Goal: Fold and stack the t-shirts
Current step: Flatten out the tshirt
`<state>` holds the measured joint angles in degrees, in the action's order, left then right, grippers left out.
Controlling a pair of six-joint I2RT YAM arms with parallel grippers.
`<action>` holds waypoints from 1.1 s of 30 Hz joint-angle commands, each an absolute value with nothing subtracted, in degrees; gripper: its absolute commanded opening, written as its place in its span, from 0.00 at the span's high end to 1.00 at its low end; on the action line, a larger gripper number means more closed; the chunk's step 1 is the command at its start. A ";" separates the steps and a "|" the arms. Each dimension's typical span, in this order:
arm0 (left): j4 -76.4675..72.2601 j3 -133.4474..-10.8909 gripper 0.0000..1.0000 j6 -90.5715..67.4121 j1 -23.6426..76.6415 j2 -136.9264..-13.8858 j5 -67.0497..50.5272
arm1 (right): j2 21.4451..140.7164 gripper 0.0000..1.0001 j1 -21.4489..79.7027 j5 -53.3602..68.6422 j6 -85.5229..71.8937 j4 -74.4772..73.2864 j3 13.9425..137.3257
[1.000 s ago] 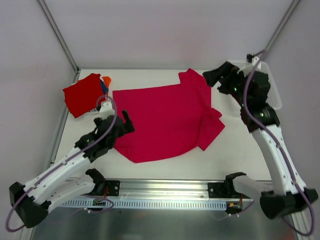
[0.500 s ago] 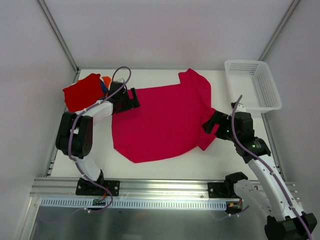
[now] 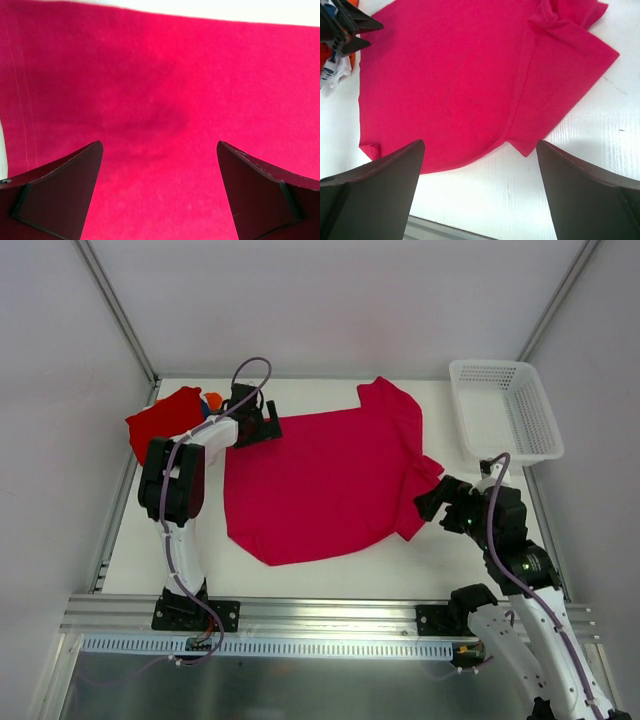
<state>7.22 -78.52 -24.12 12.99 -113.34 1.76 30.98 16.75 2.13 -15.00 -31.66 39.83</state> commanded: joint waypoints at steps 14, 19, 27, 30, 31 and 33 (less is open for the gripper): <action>27.24 -103.08 0.01 -23.64 9.67 -130.33 2.46 | 23.91 0.01 17.05 -1.41 -16.08 -40.08 45.53; 31.37 -111.00 0.01 -25.05 8.35 -134.99 2.11 | 25.40 0.01 16.96 -1.67 -15.21 -39.99 47.02; 33.75 -124.69 0.01 -26.28 5.28 -142.46 -6.32 | 28.12 0.01 17.05 -2.72 -13.71 -39.03 48.43; 33.75 -130.84 0.01 -25.93 4.84 -146.23 -8.26 | 29.52 0.01 17.05 -2.73 -13.27 -37.62 47.47; 33.66 -132.87 0.01 -25.49 4.75 -147.03 -8.26 | 29.88 0.00 17.05 -2.55 -13.18 -37.36 47.11; 33.40 -140.83 0.01 -24.08 4.48 -148.79 -8.00 | 31.02 0.00 17.05 -1.67 -13.27 -35.96 45.45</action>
<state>32.51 -131.92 -25.04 5.15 -145.62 -5.74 29.45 16.75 -1.74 -14.41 -39.09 46.22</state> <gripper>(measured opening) 0.990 0.993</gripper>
